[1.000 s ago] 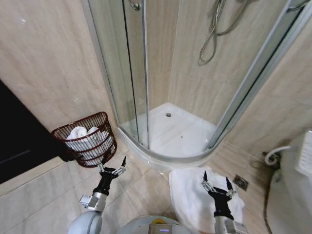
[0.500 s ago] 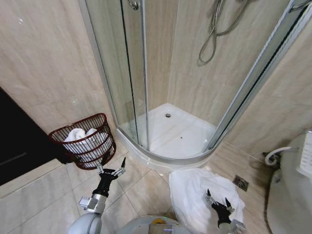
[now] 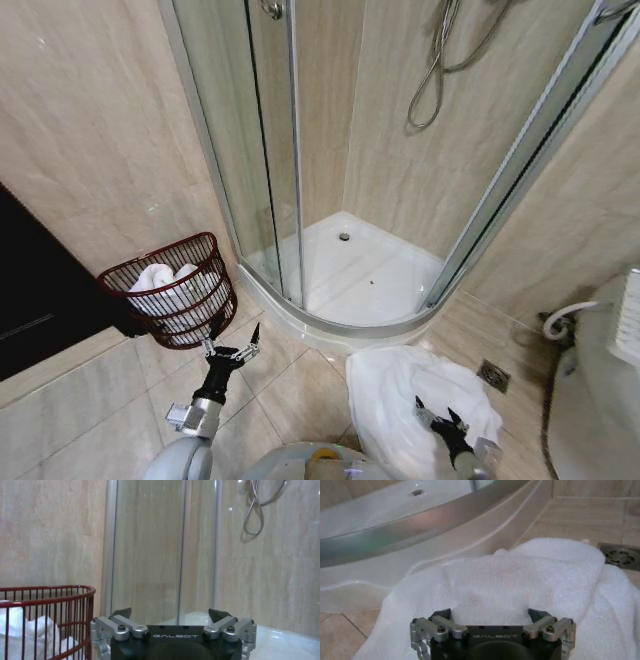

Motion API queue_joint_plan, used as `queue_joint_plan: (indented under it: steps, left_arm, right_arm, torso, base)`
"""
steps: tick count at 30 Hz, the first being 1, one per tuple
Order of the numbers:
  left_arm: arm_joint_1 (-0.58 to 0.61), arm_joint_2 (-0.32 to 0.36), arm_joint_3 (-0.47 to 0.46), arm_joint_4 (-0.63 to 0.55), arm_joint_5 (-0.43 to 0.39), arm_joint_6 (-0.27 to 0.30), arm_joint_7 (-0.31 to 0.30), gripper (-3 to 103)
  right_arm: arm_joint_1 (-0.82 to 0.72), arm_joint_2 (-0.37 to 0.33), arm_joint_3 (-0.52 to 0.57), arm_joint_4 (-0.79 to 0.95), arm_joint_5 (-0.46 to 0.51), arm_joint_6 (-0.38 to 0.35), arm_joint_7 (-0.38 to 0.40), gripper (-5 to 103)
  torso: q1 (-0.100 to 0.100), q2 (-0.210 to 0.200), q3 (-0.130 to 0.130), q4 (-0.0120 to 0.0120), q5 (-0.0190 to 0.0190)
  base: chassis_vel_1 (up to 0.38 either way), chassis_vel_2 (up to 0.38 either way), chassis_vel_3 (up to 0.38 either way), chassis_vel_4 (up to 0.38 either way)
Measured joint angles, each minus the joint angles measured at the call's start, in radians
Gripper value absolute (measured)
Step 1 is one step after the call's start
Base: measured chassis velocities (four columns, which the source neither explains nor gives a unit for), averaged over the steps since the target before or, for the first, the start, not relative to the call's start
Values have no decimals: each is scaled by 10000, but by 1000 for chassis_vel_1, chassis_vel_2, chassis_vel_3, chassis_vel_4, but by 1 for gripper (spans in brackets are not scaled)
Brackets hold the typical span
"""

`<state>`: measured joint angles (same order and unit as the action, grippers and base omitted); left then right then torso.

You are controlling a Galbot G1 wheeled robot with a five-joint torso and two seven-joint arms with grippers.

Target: Discard the used towel into the hamper.

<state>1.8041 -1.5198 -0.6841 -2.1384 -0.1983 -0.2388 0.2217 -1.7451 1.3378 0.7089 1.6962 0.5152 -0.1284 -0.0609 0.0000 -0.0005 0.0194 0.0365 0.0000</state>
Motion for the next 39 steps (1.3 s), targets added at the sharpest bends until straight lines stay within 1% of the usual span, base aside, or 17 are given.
queue_joint_plan:
  steps: [5, 10, 17, 22, 23, 24, 27, 29, 31, 32, 36, 37, 39]
  left_arm:
    - [6, -76, -25, -49, 7, -4, -2, 100]
    - [-3, -145, -24, -63, 51, 3, -6, 100]
    - [-49, -139, -31, -68, 50, 40, -6, 100]
    - [-132, -120, -33, -64, 25, 85, -6, 100]
    - [-168, -105, -33, -54, 19, 101, -4, 100]
    - [-168, -105, -33, -54, 19, 101, -4, 100]
    - [-265, -68, -22, -13, 8, 179, 4, 100]
    - [-298, -63, -12, 3, 6, 204, 9, 100]
    - [-384, -57, 16, 44, 4, 253, 46, 100]
    - [-384, -57, 16, 44, 4, 253, 46, 100]
    - [-496, -58, 56, 81, 4, 349, 80, 100]
    - [-496, -58, 56, 81, 4, 349, 80, 100]
    - [-529, -61, 64, 94, 4, 378, 98, 100]
  right_arm:
    - [392, -112, 27, -390, 9, -167, -8, 100]
    - [755, -223, 20, -865, 88, -215, -236, 100]
    - [1019, -220, 15, -1214, 94, -206, -515, 100]
    - [1225, -203, 4, -1443, 77, -205, -573, 101]
    - [1291, -188, 6, -1499, 67, -207, -575, 99]
    - [1291, -188, 6, -1499, 67, -207, -575, 99]
    - [1396, -179, 33, -1601, 40, -209, -577, 84]
    - [1420, -175, 46, -1635, 34, -211, -577, 84]
    - [1466, -181, 65, -1719, 20, -205, -577, 73]
    - [1466, -181, 65, -1719, 20, -205, -577, 73]
    - [1537, -217, 85, -1830, 17, -186, -584, 51]
    - [1537, -217, 85, -1830, 17, -186, -584, 51]
    - [1590, -220, 85, -1878, 9, -171, -599, 40]
  torso:
    - [0, 1, 1, 1, -1]
    - [0, 2, 2, 1, -1]
    - [0, 3, 2, 1, -1]
    - [0, 4, 3, 0, -1]
    - [0, 4, 3, 0, 0]
    - [0, 4, 3, 0, 0]
    - [0, 4, 3, 1, -1]
    - [0, 4, 3, 1, 0]
    - [0, 4, 3, 1, -1]
    - [0, 4, 3, 1, -1]
    - [0, 5, 3, 0, -1]
    - [0, 5, 3, 0, -1]
    - [0, 5, 3, 1, -1]
  base:
    - [0, 0, 0, 0]
    - [0, 0, 0, 0]
    - [0, 0, 0, 0]
    - [0, 0, 0, 0]
    - [0, 0, 0, 0]
    - [0, 0, 0, 0]
    - [0, 0, 0, 0]
    - [0, 0, 0, 0]
    - [0, 0, 0, 0]
    - [0, 0, 0, 0]
    - [0, 0, 0, 0]
    - [0, 0, 0, 0]
    - [0, 0, 0, 0]
